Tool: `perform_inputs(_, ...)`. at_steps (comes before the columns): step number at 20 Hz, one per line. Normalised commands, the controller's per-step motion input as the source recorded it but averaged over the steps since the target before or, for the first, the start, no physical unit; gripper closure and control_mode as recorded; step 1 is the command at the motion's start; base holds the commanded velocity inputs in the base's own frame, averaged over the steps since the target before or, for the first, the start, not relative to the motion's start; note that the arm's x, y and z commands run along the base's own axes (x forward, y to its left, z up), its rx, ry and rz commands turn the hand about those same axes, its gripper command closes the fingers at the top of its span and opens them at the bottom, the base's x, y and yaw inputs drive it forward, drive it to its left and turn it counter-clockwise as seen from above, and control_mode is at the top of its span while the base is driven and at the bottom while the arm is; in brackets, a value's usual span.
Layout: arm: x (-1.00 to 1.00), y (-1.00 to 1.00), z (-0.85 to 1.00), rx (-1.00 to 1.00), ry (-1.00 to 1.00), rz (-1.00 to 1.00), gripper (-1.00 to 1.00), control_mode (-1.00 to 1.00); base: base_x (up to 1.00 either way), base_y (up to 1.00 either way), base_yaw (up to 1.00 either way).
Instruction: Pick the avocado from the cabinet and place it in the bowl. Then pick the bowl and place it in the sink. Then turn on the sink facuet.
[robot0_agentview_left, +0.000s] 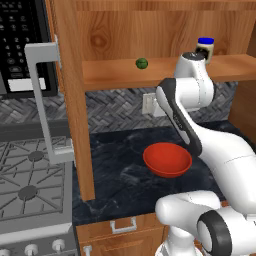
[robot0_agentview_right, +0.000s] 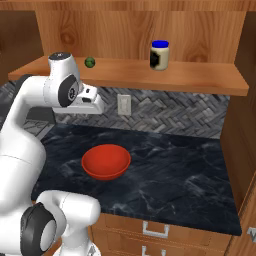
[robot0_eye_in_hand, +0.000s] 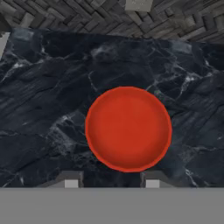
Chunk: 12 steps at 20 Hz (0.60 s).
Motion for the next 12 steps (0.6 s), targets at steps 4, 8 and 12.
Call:
perform_inputs(4,-0.01,-0.03,0.00,0.00,-0.03,0.03,-1.00,-1.00,0.00,0.00,0.00)
perform_inputs(8,-0.31,0.00,0.36,-0.04,-0.43,0.00,-1.00,-1.00,0.00,0.00,0.00)
perform_inputs(12,-0.21,0.19,0.67,-0.08,-0.59,0.00,-1.00,-1.00,0.00,0.00,0.00)
